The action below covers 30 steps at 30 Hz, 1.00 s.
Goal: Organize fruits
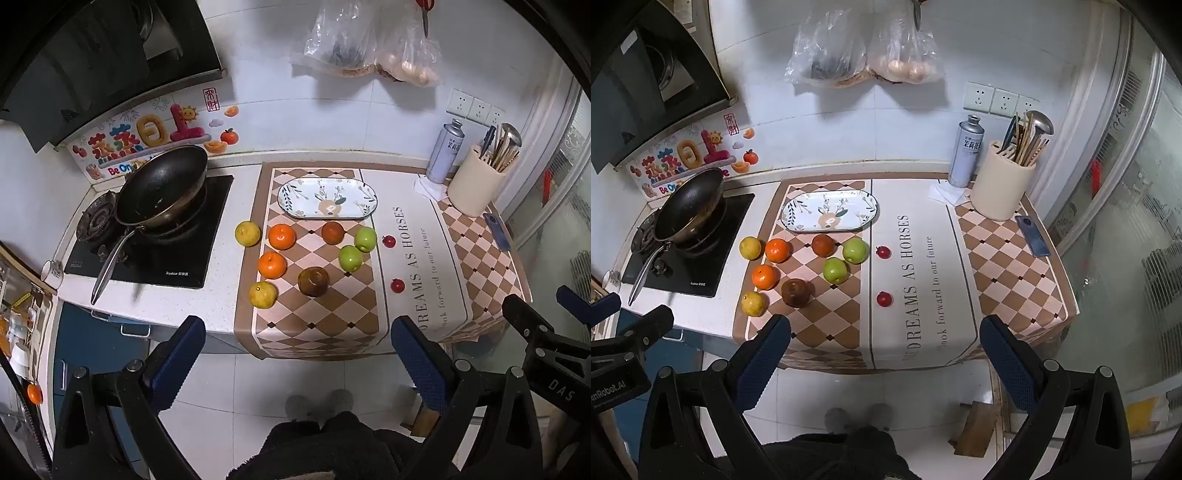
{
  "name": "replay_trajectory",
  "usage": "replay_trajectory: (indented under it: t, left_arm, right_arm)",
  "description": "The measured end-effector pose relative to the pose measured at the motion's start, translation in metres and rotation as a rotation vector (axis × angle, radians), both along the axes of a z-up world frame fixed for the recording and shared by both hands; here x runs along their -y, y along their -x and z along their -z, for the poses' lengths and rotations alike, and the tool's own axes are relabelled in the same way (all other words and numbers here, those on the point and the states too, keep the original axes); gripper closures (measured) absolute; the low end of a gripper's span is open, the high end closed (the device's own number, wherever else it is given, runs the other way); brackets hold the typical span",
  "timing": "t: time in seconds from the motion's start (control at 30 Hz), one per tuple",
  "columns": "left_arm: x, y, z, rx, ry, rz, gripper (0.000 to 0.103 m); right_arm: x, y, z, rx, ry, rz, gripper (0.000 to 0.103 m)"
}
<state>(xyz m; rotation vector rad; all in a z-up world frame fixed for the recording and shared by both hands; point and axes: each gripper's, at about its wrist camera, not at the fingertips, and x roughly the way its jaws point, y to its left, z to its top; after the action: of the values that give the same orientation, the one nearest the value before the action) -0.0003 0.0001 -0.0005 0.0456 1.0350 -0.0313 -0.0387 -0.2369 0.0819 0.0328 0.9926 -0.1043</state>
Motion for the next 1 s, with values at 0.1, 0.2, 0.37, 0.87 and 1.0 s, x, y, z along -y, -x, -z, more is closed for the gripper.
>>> replay_trajectory:
  t: [0.1,0.2,0.37,0.87,1.0]
  left_arm:
    - [0.001,0.001,0.000,0.006,-0.006,-0.002,0.000]
    - [0.001,0.003,-0.001,0.009,-0.003,-0.003,0.000]
    - [0.001,0.002,0.001,0.008,-0.006,-0.002,0.000]
    - [0.003,0.001,-0.011,0.013,-0.006,-0.001,0.000]
    - [0.003,0.001,-0.012,0.014,-0.004,0.001,0.000]
  right_arm:
    - [0.001,0.001,-0.001,0.004,-0.009,-0.001,0.000]
    - [0.001,0.001,-0.001,0.003,-0.013,0.000,0.000]
    - [0.002,-0.001,-0.001,0.003,-0.015,-0.004,0.000]
    - [0.004,0.002,-0.002,-0.003,-0.040,-0.015,0.000]
    - [0.003,0.003,-0.002,-0.004,-0.041,-0.014,0.000]
